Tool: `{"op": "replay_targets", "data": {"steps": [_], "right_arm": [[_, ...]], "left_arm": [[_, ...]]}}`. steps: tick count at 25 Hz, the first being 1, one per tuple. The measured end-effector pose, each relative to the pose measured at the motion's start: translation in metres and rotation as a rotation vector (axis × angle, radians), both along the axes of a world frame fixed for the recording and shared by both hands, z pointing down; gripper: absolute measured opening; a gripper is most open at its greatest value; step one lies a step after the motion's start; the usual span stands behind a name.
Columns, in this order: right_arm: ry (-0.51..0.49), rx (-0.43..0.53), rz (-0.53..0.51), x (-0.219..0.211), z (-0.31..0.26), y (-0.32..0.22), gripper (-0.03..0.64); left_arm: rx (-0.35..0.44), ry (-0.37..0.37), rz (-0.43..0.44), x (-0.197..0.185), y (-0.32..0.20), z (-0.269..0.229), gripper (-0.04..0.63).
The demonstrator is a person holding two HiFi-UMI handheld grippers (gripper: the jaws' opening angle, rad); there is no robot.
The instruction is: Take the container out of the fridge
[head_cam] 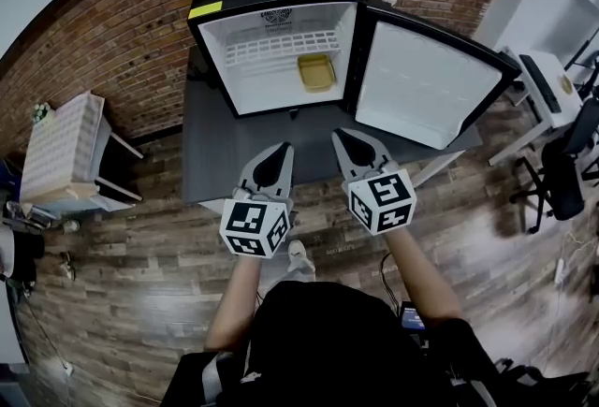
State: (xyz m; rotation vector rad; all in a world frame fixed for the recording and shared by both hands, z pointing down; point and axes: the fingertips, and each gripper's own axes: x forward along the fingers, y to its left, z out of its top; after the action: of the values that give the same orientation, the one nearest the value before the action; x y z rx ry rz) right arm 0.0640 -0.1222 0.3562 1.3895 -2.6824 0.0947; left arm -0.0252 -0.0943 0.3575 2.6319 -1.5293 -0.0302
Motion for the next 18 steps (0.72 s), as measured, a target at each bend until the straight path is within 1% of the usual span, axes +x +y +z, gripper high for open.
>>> {"op": "replay_targets", "data": {"steps": [5, 10, 18], "right_arm": [[0.006, -0.015, 0.002, -0.024, 0.002, -0.045, 0.04], [0.015, -0.03, 0.013, -0.043, 0.008, -0.082, 0.04], [0.044, -0.054, 0.036, -0.06, 0.022, -0.129, 0.04]], "left_arm": [[-0.024, -0.006, 0.001, -0.023, -0.047, 0.007, 0.012], [-0.043, 0.006, 0.009, -0.044, -0.089, 0.014, 0.012], [-0.066, 0.007, 0.047, -0.057, -0.138, 0.027, 0.012]]}}
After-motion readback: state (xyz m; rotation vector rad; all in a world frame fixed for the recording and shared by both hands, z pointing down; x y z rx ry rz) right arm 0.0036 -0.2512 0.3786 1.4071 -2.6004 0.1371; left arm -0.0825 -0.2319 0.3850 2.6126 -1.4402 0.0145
